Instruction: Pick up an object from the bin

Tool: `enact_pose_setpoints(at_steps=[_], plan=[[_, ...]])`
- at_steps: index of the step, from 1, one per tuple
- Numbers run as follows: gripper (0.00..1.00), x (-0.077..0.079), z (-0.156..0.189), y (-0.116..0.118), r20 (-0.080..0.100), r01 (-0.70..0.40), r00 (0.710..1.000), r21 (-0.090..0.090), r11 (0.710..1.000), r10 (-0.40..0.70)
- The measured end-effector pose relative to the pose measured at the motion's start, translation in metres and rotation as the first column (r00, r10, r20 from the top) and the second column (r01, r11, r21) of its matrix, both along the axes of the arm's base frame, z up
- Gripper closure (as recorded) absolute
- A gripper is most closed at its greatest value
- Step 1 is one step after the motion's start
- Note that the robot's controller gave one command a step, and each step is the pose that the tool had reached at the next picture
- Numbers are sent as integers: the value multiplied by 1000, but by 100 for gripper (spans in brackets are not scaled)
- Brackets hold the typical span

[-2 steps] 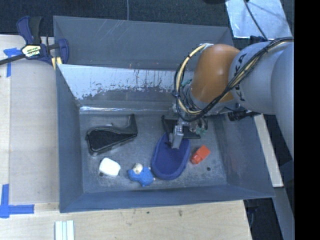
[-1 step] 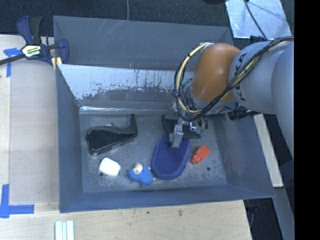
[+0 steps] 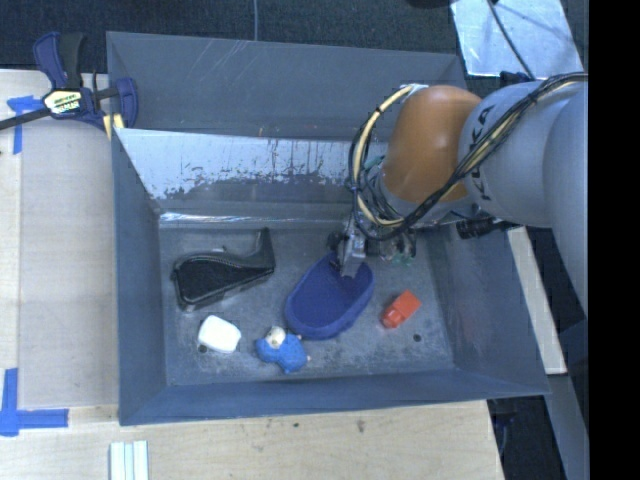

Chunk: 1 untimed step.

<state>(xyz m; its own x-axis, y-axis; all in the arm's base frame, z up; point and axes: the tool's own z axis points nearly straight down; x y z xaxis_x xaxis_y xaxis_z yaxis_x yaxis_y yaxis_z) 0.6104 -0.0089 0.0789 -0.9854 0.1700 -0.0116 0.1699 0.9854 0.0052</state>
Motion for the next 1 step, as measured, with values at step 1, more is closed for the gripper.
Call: enact_pose_setpoints(at_steps=[1], plan=[[100, 3, 81, -1, 0, -1, 1000, -3, 1000, 1]])
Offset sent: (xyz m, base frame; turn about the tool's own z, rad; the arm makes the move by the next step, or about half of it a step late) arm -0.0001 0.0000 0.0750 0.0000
